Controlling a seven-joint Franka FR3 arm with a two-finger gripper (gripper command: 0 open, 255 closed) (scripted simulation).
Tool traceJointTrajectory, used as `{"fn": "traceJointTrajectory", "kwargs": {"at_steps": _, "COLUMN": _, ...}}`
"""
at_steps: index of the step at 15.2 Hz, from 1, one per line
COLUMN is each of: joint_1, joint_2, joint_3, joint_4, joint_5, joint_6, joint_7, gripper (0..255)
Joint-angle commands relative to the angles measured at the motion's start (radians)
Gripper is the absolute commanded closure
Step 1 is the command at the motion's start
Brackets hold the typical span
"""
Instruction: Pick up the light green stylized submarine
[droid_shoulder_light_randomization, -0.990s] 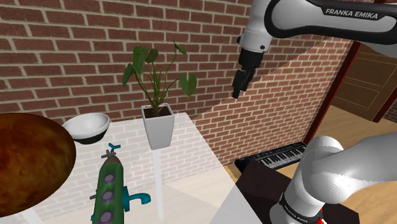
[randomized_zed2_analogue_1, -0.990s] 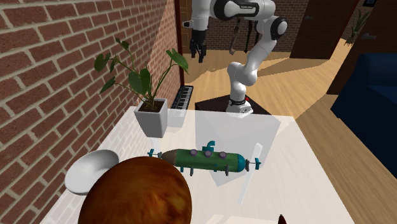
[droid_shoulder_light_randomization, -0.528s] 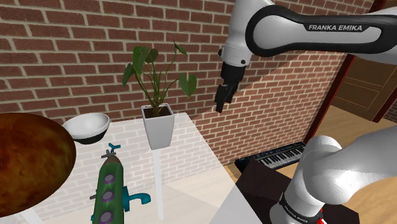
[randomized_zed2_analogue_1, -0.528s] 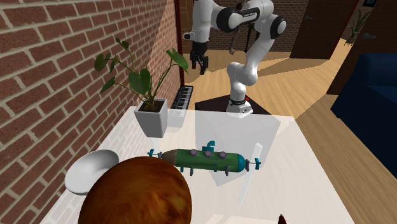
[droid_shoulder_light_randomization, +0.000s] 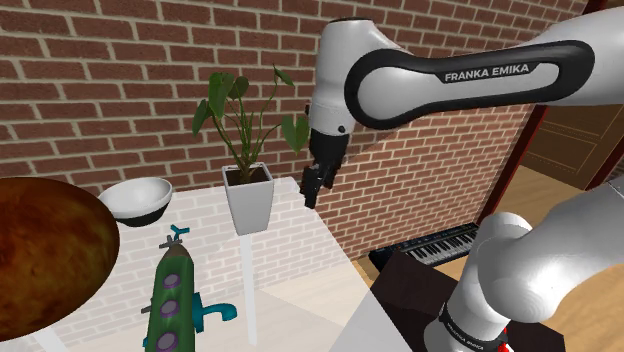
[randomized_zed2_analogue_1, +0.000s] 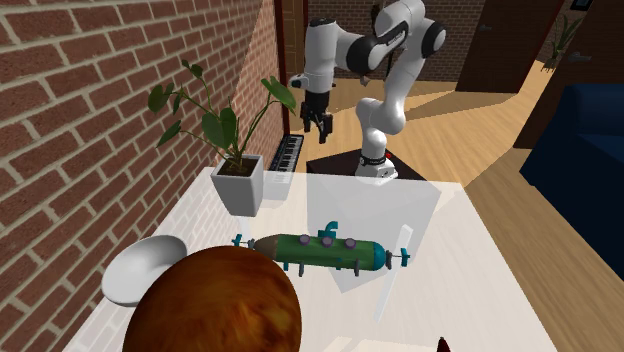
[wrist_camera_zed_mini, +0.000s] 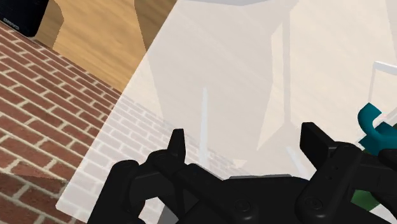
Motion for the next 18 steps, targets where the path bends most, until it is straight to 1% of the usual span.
{"fn": "traceJointTrajectory", "kwargs": {"at_steps": 1, "joint_1": 0.011, "joint_2": 0.057, "joint_3": 0.035, "joint_4": 0.009, "joint_5": 0.007, "joint_6": 0.046, "joint_7": 0.029, "gripper": 0}}
{"fn": "traceJointTrajectory", "kwargs": {"at_steps": 6, "joint_1": 0.037, "joint_2": 0.19, "joint_3": 0.119, "joint_4": 0.047, "joint_5": 0.009, "joint_6": 0.133, "joint_7": 0.105, "gripper": 0}}
{"fn": "traceJointTrajectory", "kwargs": {"at_steps": 10, "joint_1": 0.053, "joint_2": 0.31, "joint_3": 0.184, "joint_4": 0.097, "joint_5": -0.012, "joint_6": 0.194, "joint_7": 0.173, "gripper": 0}}
{"fn": "traceJointTrajectory", "kwargs": {"at_steps": 14, "joint_1": 0.072, "joint_2": 0.442, "joint_3": 0.242, "joint_4": 0.163, "joint_5": -0.057, "joint_6": 0.245, "joint_7": 0.25, "gripper": 0}}
{"fn": "traceJointTrajectory", "kwargs": {"at_steps": 18, "joint_1": 0.1, "joint_2": 0.585, "joint_3": 0.286, "joint_4": 0.246, "joint_5": -0.126, "joint_6": 0.282, "joint_7": 0.336, "gripper": 0}}
